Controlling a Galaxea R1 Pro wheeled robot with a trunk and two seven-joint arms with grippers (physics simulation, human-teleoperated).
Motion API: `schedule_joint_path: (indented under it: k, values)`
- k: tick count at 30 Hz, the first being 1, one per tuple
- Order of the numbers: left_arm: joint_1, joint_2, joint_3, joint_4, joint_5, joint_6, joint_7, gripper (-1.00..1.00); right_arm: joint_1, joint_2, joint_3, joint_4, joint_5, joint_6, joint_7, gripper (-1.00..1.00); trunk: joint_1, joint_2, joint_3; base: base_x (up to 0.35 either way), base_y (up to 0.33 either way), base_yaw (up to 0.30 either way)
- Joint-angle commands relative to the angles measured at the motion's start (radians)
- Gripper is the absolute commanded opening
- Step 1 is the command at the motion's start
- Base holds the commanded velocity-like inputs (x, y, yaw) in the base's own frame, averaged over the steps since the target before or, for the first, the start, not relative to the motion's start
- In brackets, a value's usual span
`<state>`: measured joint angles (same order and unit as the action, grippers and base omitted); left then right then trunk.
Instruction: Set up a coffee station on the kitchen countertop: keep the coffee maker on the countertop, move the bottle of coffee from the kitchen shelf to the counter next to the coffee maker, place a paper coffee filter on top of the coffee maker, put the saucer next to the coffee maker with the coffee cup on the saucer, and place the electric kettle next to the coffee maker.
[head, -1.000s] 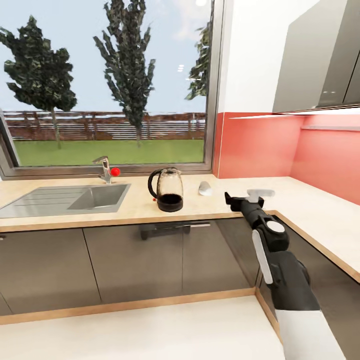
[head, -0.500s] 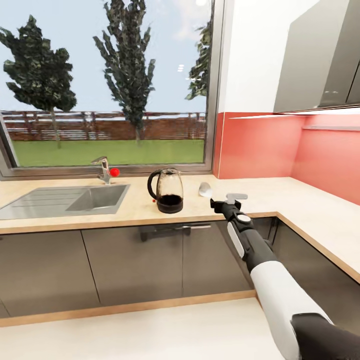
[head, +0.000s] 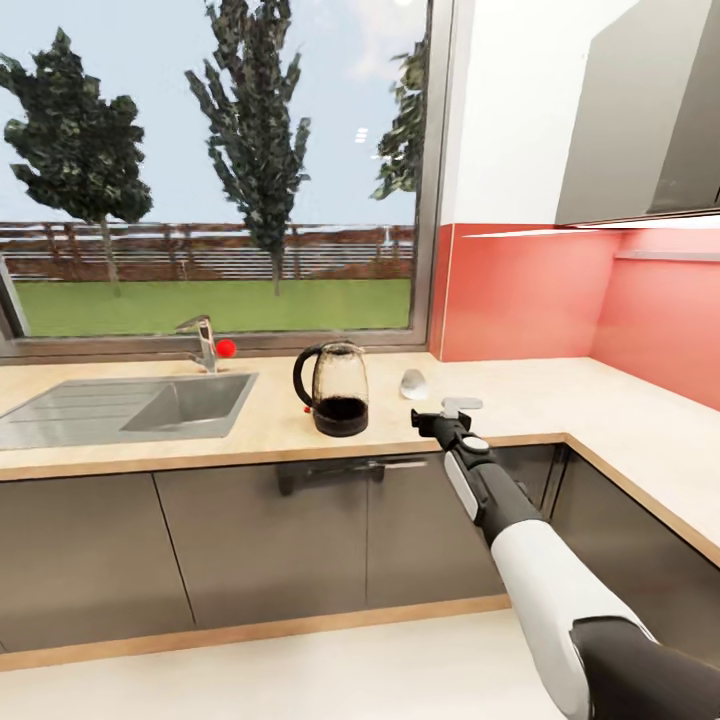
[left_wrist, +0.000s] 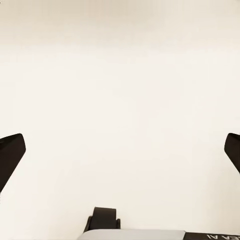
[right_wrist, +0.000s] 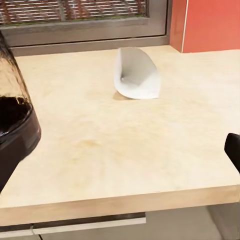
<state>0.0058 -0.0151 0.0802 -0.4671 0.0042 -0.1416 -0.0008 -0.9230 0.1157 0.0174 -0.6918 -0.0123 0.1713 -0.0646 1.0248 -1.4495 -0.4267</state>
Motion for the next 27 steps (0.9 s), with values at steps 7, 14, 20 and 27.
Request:
schedule_joint_path:
  k: [7,14,20,27]
  values:
    - [0.000,0.000,0.112,0.011,0.000,0.000,-0.001,1.00,-0.001,0.003,0.004,0.055,0.000,-0.049,-0.005,1.00,0.000,-0.001,-0.001,0.147,0.009,0.000]
    - [0.000,0.006,0.126,0.065,0.065,-0.001,-0.001,1.00,-0.002,0.003,0.004,0.071,0.000,-0.053,-0.006,1.00,0.000,-0.001,-0.001,0.071,0.000,0.000]
    - [0.000,0.007,0.127,0.068,0.069,-0.002,-0.001,1.00,-0.002,0.003,0.004,0.075,0.000,-0.054,-0.005,1.00,0.000,-0.001,-0.001,0.154,0.000,0.000]
    - [0.000,0.007,0.127,0.068,0.069,-0.002,-0.001,1.00,-0.002,0.003,0.004,0.076,0.000,-0.054,-0.005,1.00,0.000,-0.001,-0.001,0.229,0.000,0.000]
